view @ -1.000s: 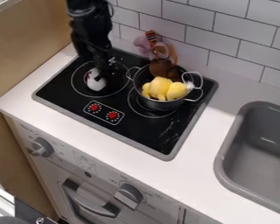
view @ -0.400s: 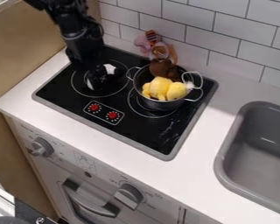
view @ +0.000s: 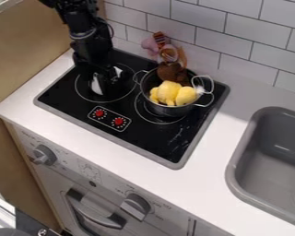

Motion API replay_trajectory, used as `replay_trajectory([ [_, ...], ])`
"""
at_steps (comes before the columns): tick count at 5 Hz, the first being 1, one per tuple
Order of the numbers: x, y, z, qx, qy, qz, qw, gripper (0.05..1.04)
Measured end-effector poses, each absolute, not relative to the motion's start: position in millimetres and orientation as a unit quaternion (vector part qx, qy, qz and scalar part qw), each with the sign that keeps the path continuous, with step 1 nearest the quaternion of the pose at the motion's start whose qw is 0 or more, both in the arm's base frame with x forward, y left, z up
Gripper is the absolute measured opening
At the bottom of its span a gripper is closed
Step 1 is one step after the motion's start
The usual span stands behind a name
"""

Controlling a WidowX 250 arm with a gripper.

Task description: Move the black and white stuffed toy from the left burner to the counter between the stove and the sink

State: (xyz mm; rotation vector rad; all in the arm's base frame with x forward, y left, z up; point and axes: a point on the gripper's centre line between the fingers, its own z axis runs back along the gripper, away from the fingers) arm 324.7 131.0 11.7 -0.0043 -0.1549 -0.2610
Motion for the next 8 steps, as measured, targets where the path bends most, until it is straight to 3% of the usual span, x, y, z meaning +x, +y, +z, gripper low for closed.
replay_trajectory([
  [2,331,132,17,-0.012,-0.06,-0.131,0.99,0.453],
  [3,328,133,23,-0.018,-0.038,-0.132,0.99,0.361],
  [4,316,134,27,-0.017,0.008,-0.125,0.992,0.352],
  [5,306,132,56,0.002,0.034,-0.108,0.994,0.352],
  [7,278,88,102,0.028,0.097,-0.051,0.994,0.352],
  [8,265,68,106,0.031,0.108,-0.042,0.993,0.352],
])
